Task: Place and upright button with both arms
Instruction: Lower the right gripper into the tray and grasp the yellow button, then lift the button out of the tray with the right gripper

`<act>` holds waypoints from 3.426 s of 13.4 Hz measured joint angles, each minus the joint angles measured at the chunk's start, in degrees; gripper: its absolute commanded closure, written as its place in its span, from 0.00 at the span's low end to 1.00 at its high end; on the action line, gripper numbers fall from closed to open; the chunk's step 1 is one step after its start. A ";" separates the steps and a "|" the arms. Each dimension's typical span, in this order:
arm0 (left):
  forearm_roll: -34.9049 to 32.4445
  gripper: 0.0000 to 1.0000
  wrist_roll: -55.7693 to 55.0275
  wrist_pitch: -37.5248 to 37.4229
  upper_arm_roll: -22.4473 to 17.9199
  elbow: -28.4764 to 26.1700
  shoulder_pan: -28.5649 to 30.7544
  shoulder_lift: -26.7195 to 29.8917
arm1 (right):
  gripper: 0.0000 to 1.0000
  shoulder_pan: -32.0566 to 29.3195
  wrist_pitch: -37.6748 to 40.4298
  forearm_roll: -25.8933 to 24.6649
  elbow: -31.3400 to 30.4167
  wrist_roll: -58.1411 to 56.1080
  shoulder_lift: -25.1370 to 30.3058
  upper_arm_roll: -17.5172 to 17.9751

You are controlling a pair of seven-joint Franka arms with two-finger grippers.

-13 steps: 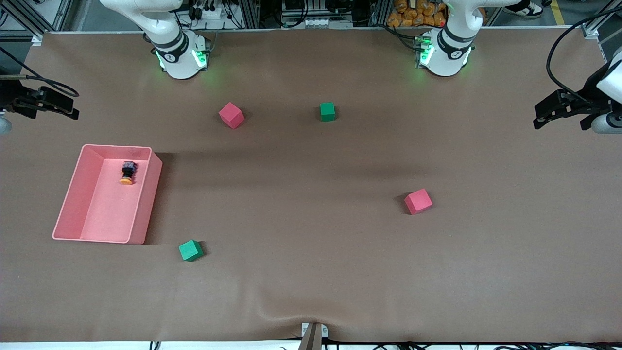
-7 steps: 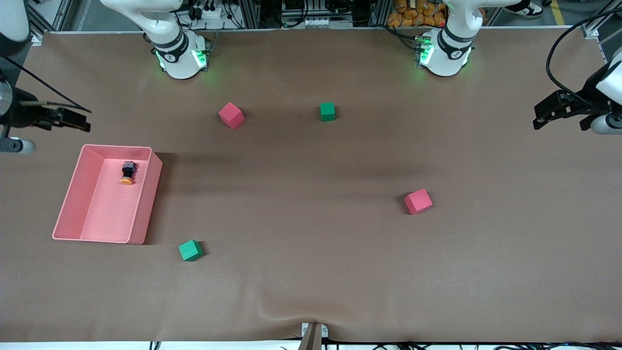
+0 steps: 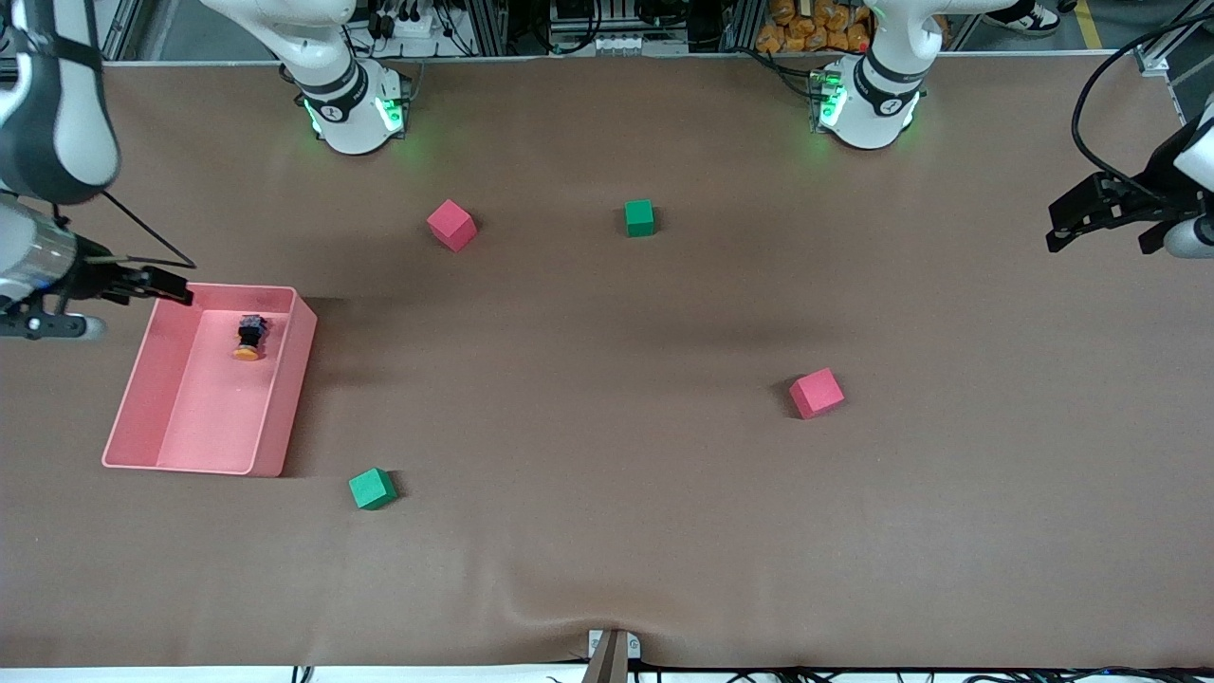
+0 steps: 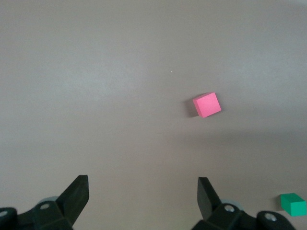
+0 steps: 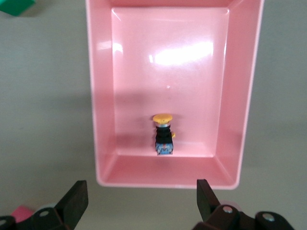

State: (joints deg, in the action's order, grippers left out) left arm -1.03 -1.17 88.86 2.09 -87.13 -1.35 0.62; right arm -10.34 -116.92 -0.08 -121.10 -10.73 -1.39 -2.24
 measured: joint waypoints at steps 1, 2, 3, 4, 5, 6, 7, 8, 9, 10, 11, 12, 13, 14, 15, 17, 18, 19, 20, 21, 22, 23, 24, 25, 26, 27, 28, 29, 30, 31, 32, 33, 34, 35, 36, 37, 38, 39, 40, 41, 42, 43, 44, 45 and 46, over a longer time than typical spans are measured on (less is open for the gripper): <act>0.00 0.00 0.00 0.00 0.00 0.03 0.00 -0.01 | 0.00 -0.03 -3.76 0.00 -2.75 -0.08 -0.54 0.02; 0.00 0.00 0.00 0.00 0.00 0.04 0.01 -0.03 | 0.00 -0.03 -7.06 0.00 -4.80 -0.09 -1.53 0.08; 0.00 0.00 0.00 -0.06 -0.01 0.04 0.02 -0.06 | 0.00 -0.03 -10.10 0.00 -6.10 -0.09 -3.06 0.12; 0.00 0.00 0.00 -0.27 -0.02 0.04 0.05 -0.09 | 0.00 -0.03 -13.26 0.00 -6.75 -0.10 -5.13 0.14; 0.00 0.00 0.00 -0.68 -0.03 0.04 0.07 -0.12 | 0.00 -0.04 -16.11 0.00 -7.00 -0.10 -7.49 0.14; 0.00 0.00 0.00 -1.02 -0.04 0.03 0.09 -0.15 | 0.00 -0.04 -18.41 0.00 -7.02 -0.10 -9.89 0.13; 0.00 0.00 0.00 -1.19 -0.03 0.03 0.08 -0.17 | 0.00 -0.06 -20.29 0.00 -6.99 -0.10 -12.25 0.12; 0.00 0.00 0.00 -1.26 -0.03 0.03 0.08 -0.17 | 0.00 -0.14 -21.29 0.00 -6.96 -0.10 -14.16 0.09; 0.00 0.00 0.00 -1.32 -0.03 0.03 0.07 -0.18 | 0.00 -0.40 -21.90 0.00 -6.95 -0.10 -15.63 0.07; 0.00 0.00 0.01 -1.34 -0.02 0.03 0.06 -0.20 | 0.00 -0.76 -22.51 0.00 -6.93 -0.10 -16.69 0.05; 0.00 0.00 0.02 -1.35 -0.02 0.03 0.06 -0.22 | 0.00 -1.10 -22.88 -0.01 -6.92 -0.11 -17.37 0.02; 0.00 0.00 0.09 -1.36 -0.02 0.03 0.06 -0.25 | 0.00 -1.31 -22.91 -0.02 -6.93 -0.13 -17.71 0.00; 0.00 0.00 0.18 -1.36 -0.02 0.03 0.06 -0.29 | 0.00 -1.44 -22.90 -0.02 -6.99 -0.14 -17.93 -0.01; 0.00 0.00 0.28 -1.36 -0.02 0.03 0.06 -0.34 | 0.00 -1.64 -22.90 -0.02 -7.09 -0.14 -18.18 -0.02; 0.00 0.00 0.36 -1.36 -0.02 0.03 0.07 -0.39 | 0.00 -2.00 -22.90 -0.02 -7.14 -0.14 -18.48 -0.02; 0.00 0.00 0.40 -1.36 -0.02 0.03 0.07 -0.51 | 0.00 -2.81 -22.90 -0.03 -7.23 -0.64 -19.08 -0.04; 0.00 0.00 0.41 -1.36 -0.02 0.03 0.07 -0.55 | 0.00 -3.20 -22.98 -0.03 -7.25 -0.94 -19.36 -0.04; 0.00 0.00 0.41 -1.36 -0.02 0.03 0.07 -0.58 | 0.00 -3.53 -23.19 -0.03 -7.25 -1.10 -19.65 -0.04; 0.00 0.00 0.41 -1.36 -0.02 0.03 0.07 -0.60 | 0.00 -3.72 -23.36 -0.03 -7.25 -1.15 -19.94 -0.04; 0.00 0.00 0.41 -1.36 -0.02 0.03 0.07 -0.62 | 0.00 -3.79 -23.51 -0.03 -7.25 -1.16 -20.18 -0.04; 0.00 0.00 0.41 -1.36 -0.02 0.03 0.08 -0.64 | 0.00 -3.78 -23.59 -0.03 -7.25 -1.17 -20.27 -0.03; 0.00 0.00 0.41 -1.36 -0.02 0.03 0.10 -0.67 | 0.00 -3.78 -23.64 -0.03 -7.25 -1.17 -20.28 -0.01; 0.00 0.00 0.41 -1.36 -0.02 0.03 0.13 -0.70 | 0.00 -3.78 -23.67 -0.03 -7.25 -1.17 -20.28 -0.01; 0.00 0.00 0.49 -1.36 -0.03 0.03 0.15 -0.72 | 0.00 -3.78 -23.67 -0.03 -7.25 -1.17 -20.28 -0.01; 0.00 0.00 0.77 -1.36 -0.03 0.03 0.15 -0.74 | 0.00 -3.78 -23.67 -0.03 -7.25 -1.17 -20.30 -0.01; 0.00 0.00 1.01 -1.36 -0.03 0.03 0.15 -0.75 | 0.00 -3.78 -23.67 -0.03 -7.26 -1.17 -20.34 -0.01; 0.00 0.00 1.07 -1.36 -0.03 0.03 0.15 -0.75 | 0.00 -3.78 -23.67 -0.03 -7.27 -1.17 -20.36 -0.01; 0.00 0.00 1.07 -1.36 -0.03 0.03 0.15 -0.75 | 0.00 -3.78 -23.67 -0.03 -7.27 -1.17 -20.38 -0.01; 0.00 0.00 1.08 -1.36 -0.03 0.03 0.16 -0.75 | 0.26 -3.78 -23.67 -0.03 -7.27 -1.17 -20.39 -0.01; 0.00 0.00 1.10 -1.36 -0.04 0.03 0.17 -0.75 | 0.67 -3.78 -23.67 -0.03 -7.27 -1.19 -20.40 -0.01; 0.00 0.00 1.15 -1.36 -0.05 0.03 0.21 -0.75 | 0.84 -3.78 -23.67 -0.03 -7.27 -1.19 -20.40 0.00; 0.00 0.00 1.20 -1.36 -0.06 0.04 0.28 -0.75 | 0.88 -3.78 -23.67 -0.03 -7.27 -1.19 -20.41 0.01; 0.00 0.00 1.21 -1.36 -0.07 0.06 0.37 -0.75 | 0.91 -3.79 -23.67 -0.03 -7.28 -1.19 -20.41 0.01; 0.00 0.00 1.23 -1.36 -0.07 0.07 0.45 -0.75 | 0.95 -3.79 -23.68 -0.03 -7.27 -1.19 -20.41 0.01; 0.00 0.00 1.24 -1.36 -0.08 0.08 0.49 -0.75 | 0.95 -3.79 -23.70 -0.03 -7.27 -1.19 -20.41 0.01; 0.00 0.00 1.24 -1.36 -0.08 0.08 0.51 -0.75 | 0.98 -3.80 -23.77 -0.03 -7.25 -1.19 -20.40 0.01; 0.00 0.00 1.24 -1.36 -0.08 0.08 0.51 -0.75 | 1.00 -3.81 -23.81 -0.03 -7.23 -1.19 -20.41 0.01; 0.00 0.00 1.25 -1.36 -0.07 0.08 0.51 -0.75 | 1.00 -3.82 -23.90 -0.03 -7.20 -1.19 -20.41 0.01; 0.00 0.00 1.25 -1.36 -0.07 0.08 0.50 -0.75 | 1.00 -3.82 -23.98 -0.03 -7.09 -1.19 -20.41 0.01; 0.00 0.00 1.25 -1.36 -0.07 0.08 0.50 -0.75 | 1.00 -3.82 -24.00 -0.03 -6.77 -1.19 -20.41 0.01; 0.00 0.00 1.25 -1.36 -0.07 0.08 0.50 -0.75 | 1.00 -3.82 -24.01 -0.04 -6.18 -1.25 -20.39 0.04; 0.00 0.00 1.25 -1.36 -0.07 0.08 0.51 -0.76 | 1.00 -3.81 -23.74 -0.07 -5.28 -1.45 -20.33 0.14; 0.00 0.00 1.25 -1.36 -0.07 0.08 0.51 -0.76 | 1.00 -3.79 -22.35 -0.07 -3.96 -1.82 -20.16 0.29; 0.00 0.00 1.26 -1.36 -0.06 0.08 0.50 -0.76 | 1.00 -3.75 -19.21 -0.08 -2.06 -2.12 -19.88 0.47; 0.00 0.00 1.28 -1.36 -0.04 0.08 0.49 -0.76 | 1.00 -3.61 -14.36 -0.09 0.59 -2.22 -19.56 0.70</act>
State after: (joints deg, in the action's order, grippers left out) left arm -1.03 0.11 87.50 2.05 -87.05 -0.86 -0.14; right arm -13.95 -131.29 -0.17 -120.52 -12.95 -20.94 -1.54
